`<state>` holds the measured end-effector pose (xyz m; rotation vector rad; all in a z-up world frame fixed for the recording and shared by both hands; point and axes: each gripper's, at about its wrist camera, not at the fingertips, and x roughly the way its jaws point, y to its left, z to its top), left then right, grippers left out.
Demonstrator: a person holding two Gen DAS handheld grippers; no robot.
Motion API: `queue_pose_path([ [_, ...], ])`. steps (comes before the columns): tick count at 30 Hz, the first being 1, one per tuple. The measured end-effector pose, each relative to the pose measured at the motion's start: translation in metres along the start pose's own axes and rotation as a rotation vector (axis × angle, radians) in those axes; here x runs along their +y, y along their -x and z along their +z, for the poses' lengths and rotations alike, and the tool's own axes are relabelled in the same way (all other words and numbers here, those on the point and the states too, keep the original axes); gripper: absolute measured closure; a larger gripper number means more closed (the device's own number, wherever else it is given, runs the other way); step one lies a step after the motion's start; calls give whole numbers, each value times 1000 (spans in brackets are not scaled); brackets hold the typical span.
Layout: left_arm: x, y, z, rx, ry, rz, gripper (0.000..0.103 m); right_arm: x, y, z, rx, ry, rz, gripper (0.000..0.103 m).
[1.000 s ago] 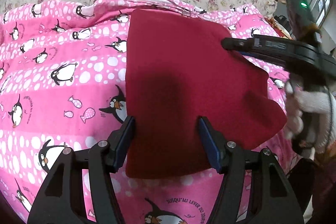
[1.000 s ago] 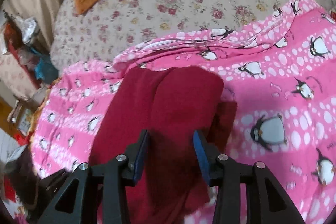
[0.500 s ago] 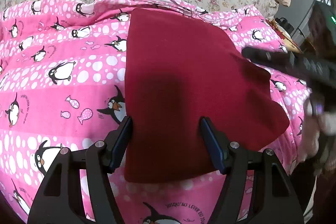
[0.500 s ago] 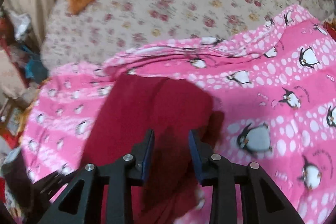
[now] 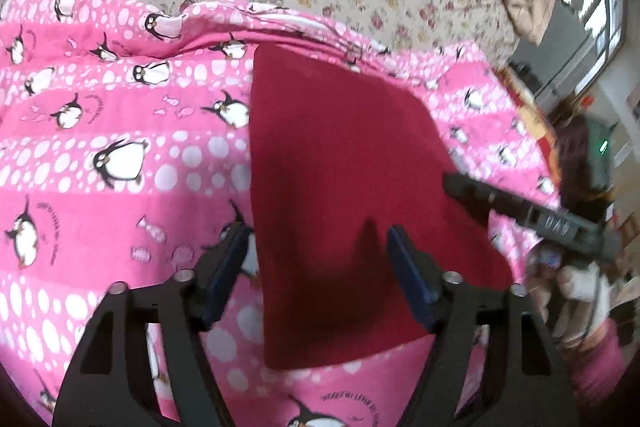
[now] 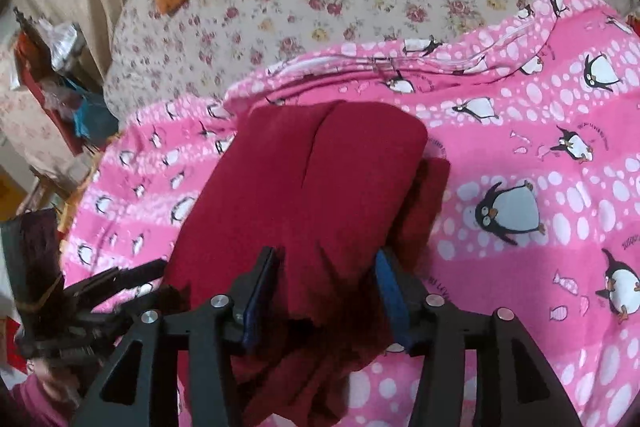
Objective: Fold small clothes
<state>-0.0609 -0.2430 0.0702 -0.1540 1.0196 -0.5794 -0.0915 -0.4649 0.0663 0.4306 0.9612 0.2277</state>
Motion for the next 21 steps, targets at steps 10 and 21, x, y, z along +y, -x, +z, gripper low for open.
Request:
queue_pose_path([
  [10,12,-35,20,61,49,-77,23,-21,-25,10,9,-82,90,34],
  [21,25,-68,34,115,118,-147,18,-29,-51,16,-4,-101,189,21],
])
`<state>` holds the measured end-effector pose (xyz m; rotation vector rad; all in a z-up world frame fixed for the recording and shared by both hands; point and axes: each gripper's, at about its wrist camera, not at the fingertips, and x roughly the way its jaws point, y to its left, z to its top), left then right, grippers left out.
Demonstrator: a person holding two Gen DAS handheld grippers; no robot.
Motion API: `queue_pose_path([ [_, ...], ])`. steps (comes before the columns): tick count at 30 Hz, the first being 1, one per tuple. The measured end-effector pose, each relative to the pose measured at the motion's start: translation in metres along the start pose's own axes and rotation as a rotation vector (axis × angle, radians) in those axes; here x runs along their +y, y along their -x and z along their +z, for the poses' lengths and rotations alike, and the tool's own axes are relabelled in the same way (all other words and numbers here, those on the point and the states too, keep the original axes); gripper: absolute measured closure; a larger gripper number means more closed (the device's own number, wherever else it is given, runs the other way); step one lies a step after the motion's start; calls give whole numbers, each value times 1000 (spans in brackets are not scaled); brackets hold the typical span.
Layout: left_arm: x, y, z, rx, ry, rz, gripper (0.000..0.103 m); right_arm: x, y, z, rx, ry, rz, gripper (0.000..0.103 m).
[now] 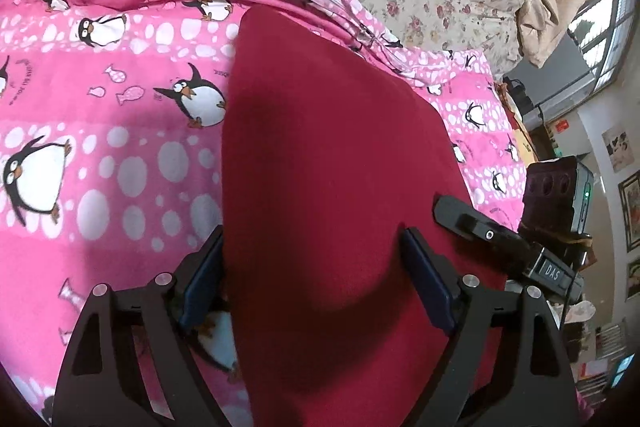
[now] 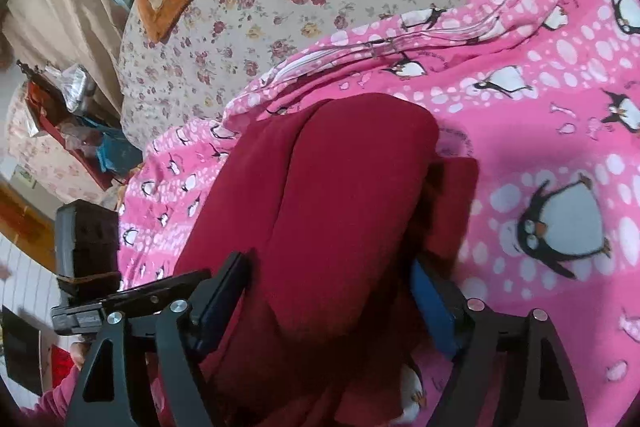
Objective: Fold small clothes
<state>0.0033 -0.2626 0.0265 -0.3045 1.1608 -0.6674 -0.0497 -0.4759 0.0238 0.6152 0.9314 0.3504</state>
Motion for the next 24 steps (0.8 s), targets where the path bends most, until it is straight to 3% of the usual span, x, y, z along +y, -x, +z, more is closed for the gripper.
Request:
queue_pose_path([
  [4,-1,-4,2,8,6,6,17,1,-8,3,0,15,8,23],
  [6,-4,-1,0,7,-18,9,18,6,-7,3,1,36,-19,34],
  [9,-5,11,-4,-15,-20,-11,30,12,1,2,-5,43,-21,45],
  [11,-5,25,-7,-19,-11,-34,38,18,12,2,-14,34,6,51],
  [13,-4,41,-12,-23,-2,-54,39,29,22,1,-12,25,66,60],
  [14,-4,51,-14,-25,3,-63,40,38,26,1,3,24,99,61],
  [17,-6,81,-26,-31,-9,-73,42,76,32,-4,24,121,57,61],
  [20,-15,97,-35,-45,-48,-49,43,100,33,-11,31,135,107,64],
  [22,-15,104,-36,-79,-46,-1,43,110,32,-11,14,175,64,64],
  [24,-8,105,-36,-96,-4,11,43,109,31,-10,-20,199,-40,64],
])
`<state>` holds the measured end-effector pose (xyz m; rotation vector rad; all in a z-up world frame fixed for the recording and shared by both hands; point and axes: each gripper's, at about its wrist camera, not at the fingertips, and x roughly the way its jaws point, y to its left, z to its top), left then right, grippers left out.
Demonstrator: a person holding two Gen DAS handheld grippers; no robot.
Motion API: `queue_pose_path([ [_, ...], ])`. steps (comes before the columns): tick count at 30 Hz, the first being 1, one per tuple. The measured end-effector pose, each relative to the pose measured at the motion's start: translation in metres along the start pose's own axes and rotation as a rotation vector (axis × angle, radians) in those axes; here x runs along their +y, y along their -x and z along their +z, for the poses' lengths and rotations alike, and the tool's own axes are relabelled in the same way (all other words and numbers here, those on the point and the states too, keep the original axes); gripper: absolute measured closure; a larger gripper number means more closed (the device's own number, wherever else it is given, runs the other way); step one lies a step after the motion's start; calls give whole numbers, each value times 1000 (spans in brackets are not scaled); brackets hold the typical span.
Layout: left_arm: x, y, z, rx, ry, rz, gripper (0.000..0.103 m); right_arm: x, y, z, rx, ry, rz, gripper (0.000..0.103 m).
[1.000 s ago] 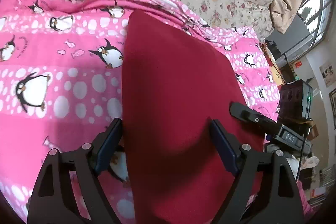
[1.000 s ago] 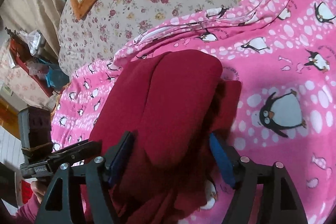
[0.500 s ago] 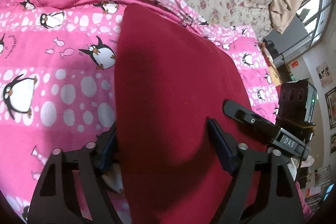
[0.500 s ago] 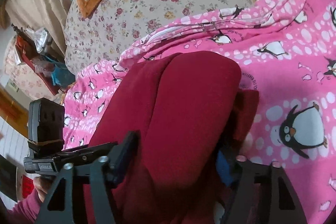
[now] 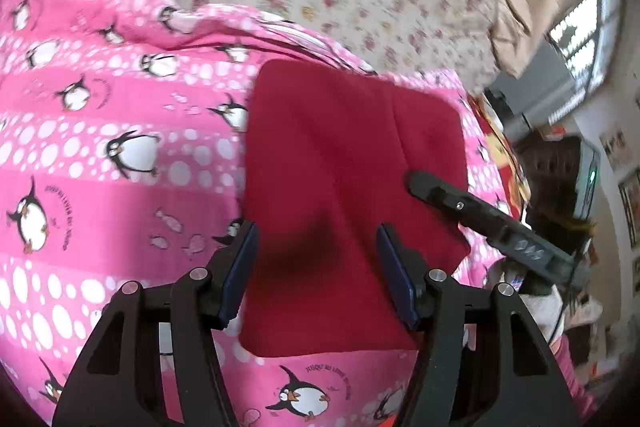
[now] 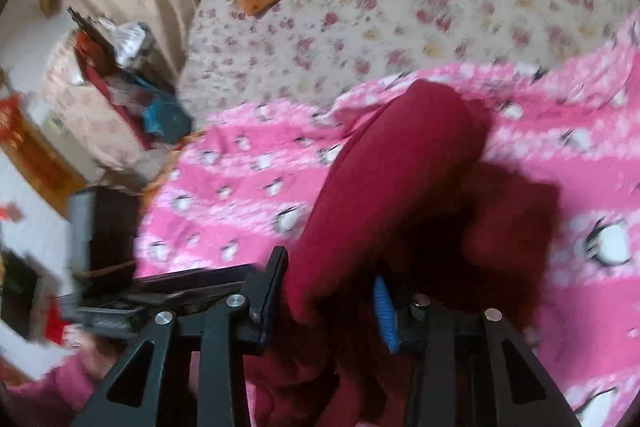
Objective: Fold small clothes
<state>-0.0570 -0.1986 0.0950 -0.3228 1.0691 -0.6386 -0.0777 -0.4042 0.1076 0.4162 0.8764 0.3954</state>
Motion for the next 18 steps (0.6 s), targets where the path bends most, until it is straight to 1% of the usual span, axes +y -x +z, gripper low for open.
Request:
queue_pose_path([
  [2,9,-2,0,1,24,6,42,-7,-1,-2,1,36,-114,64],
  [3,11,-5,0,3,27,13,42,-12,-3,-3,10,51,-156,64],
  [4,13,-10,2,5,31,23,38,-20,-5,-5,23,59,-190,64],
  [5,16,-14,3,8,36,33,32,-28,-8,-6,32,57,-212,64],
  [7,23,-27,4,15,57,38,28,-45,-9,-7,28,44,-251,64],
  [8,26,-33,4,25,69,37,28,-52,-8,-8,18,33,-249,63],
  [9,29,-39,4,39,78,27,28,-60,-7,-8,9,10,-230,52],
  [10,30,-44,5,48,84,9,28,-65,-5,-9,0,-22,-209,46],
  [11,32,-50,5,62,90,-34,27,-73,-4,-11,-4,-60,-174,34],
  [12,32,-55,6,72,91,-60,25,-78,-5,-12,2,-83,-148,24],
  [14,32,-63,7,83,91,-90,15,-96,-7,-18,26,-159,-91,14],
  [15,31,-69,8,96,91,-93,15,-106,-10,-21,36,-206,-54,12],
  [17,29,-82,11,126,82,-76,15,-124,-19,-26,47,-303,53,12],
  [18,26,-86,13,120,64,-66,14,-128,-23,-26,40,-324,88,12],
])
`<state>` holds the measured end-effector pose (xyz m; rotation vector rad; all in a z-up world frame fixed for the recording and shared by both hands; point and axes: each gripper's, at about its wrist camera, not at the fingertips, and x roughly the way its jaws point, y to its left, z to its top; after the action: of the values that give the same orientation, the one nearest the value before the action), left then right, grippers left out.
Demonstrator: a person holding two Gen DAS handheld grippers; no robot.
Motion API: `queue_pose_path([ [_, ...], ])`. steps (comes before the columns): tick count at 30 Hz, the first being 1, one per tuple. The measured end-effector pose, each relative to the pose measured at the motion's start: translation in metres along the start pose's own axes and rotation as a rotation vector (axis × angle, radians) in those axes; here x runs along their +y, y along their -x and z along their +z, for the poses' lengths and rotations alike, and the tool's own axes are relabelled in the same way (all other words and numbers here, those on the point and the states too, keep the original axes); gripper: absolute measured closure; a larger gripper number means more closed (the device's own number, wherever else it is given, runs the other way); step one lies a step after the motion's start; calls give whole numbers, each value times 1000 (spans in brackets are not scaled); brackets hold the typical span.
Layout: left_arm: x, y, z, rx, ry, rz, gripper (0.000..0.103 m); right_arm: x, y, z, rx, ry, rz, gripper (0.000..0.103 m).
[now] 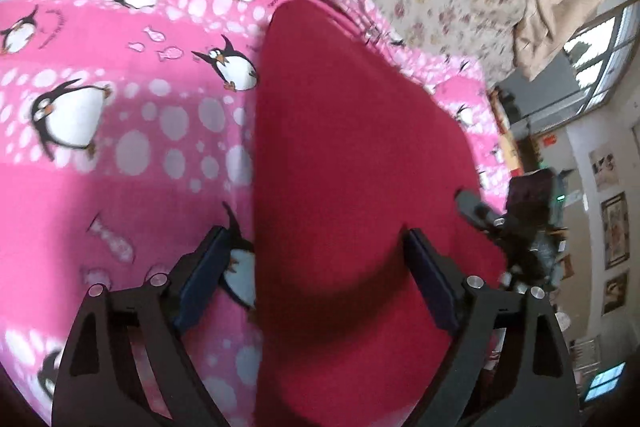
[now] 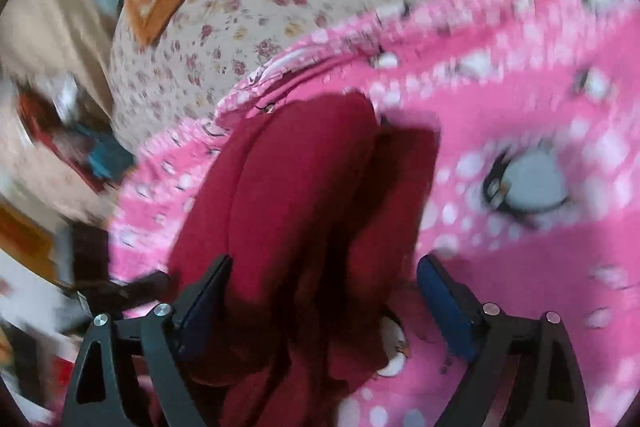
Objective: Fold small clothes
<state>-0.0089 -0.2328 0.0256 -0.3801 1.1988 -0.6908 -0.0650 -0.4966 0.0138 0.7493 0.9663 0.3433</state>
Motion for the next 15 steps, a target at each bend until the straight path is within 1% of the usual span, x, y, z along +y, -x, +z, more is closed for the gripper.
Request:
queue_pose_path([
  [1,-2,-2,1,-4,-11,3,9,1,-2,1,-9,9,22,12],
  [2,-6,-5,3,1,-24,9,8,5,-6,3,-6,37,39,12],
  [4,-14,-11,5,20,-58,30,8,16,-19,5,28,97,59,15],
  [5,-18,-13,5,32,-84,35,12,23,-27,4,39,128,41,24],
  [6,-24,-13,4,38,-109,50,14,27,-31,4,41,141,27,29],
  [7,-28,-11,2,28,-120,74,23,32,-34,4,43,144,21,32],
  [8,-32,-6,1,20,-130,84,31,35,-32,3,41,135,29,44],
  [10,-35,10,-3,8,-140,86,41,44,-24,2,24,124,39,48],
  [12,-36,31,-10,11,-130,74,41,57,-13,-2,24,132,70,49],
  [15,-39,68,-27,-7,-139,101,41,81,-1,-11,57,133,137,50],
])
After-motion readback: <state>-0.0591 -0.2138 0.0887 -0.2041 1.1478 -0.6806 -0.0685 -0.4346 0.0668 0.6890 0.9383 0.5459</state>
